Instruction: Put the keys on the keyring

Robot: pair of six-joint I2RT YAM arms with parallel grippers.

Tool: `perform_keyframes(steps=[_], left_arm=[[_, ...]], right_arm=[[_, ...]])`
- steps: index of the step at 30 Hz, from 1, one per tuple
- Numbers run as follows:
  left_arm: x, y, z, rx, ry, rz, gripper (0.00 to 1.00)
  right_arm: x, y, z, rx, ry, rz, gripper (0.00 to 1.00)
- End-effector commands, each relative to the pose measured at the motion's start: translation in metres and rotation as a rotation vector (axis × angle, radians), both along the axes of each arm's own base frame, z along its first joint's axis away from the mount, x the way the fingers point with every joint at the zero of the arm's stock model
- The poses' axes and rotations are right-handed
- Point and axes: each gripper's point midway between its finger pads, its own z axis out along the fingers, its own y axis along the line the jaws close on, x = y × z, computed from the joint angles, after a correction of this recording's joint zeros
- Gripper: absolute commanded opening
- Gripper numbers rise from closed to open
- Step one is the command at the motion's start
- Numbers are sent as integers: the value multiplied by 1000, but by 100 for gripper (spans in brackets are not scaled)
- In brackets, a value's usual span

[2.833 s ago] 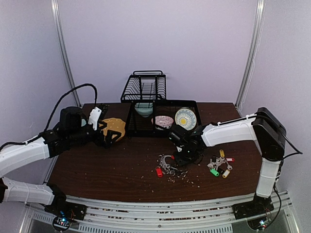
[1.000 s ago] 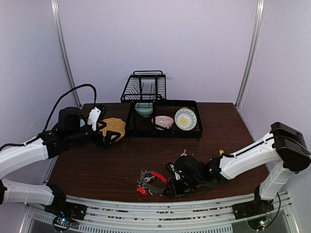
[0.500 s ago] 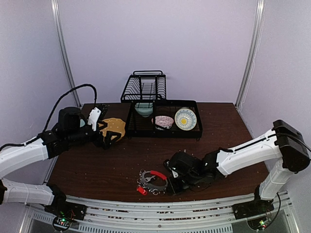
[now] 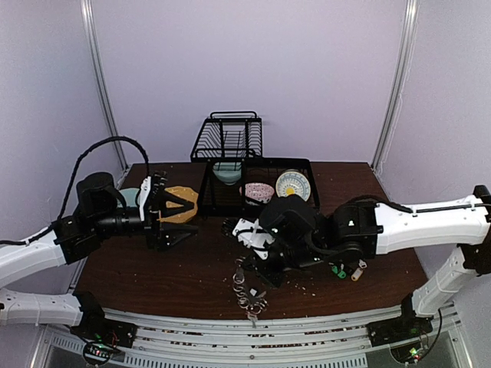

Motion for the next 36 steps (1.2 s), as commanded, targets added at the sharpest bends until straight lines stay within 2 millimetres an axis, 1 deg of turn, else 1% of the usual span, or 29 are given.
perform_keyframes(steps=[1, 2, 3, 4, 5, 8, 11, 13, 16, 18, 20, 25, 28, 33, 36], left_arm=[[-54, -27, 20, 17, -177, -238, 69], [-62, -32, 20, 21, -185, -277, 67], [-67, -36, 18, 25, -190, -303, 62], [-70, -38, 16, 27, -200, -317, 51], [-70, -39, 15, 25, -210, -316, 44], [-65, -39, 17, 8, -244, -282, 33], [-66, -40, 24, -13, -297, -268, 24], [-64, -41, 25, -9, -319, -253, 22], [-63, -41, 21, -1, -322, -248, 22], [-60, -43, 18, 5, -310, -239, 24], [-57, -43, 14, 17, -307, -224, 22], [-55, -43, 8, 31, -305, -214, 12], [-55, -42, 7, 34, -311, -209, 0], [-53, -41, 10, 28, -314, -195, 0], [-52, -42, 7, 33, -306, -197, 0]], right_arm=[[7, 11, 51, 47, -233, 160, 0], [7, 14, 59, 65, -252, 174, 0], [6, 17, 67, 88, -268, 189, 0], [4, 19, 73, 107, -276, 206, 0], [1, 21, 78, 133, -282, 224, 0], [-6, 25, 87, 200, -301, 266, 0], [-10, 29, 98, 267, -314, 285, 0], [-12, 33, 104, 298, -323, 301, 0], [-11, 38, 108, 319, -335, 301, 0], [-12, 41, 107, 324, -333, 309, 0], [-13, 43, 107, 326, -330, 319, 0], [-14, 46, 110, 336, -333, 330, 0], [-14, 46, 112, 340, -332, 329, 0], [-14, 46, 110, 334, -334, 334, 0], [-15, 48, 111, 337, -330, 339, 0]])
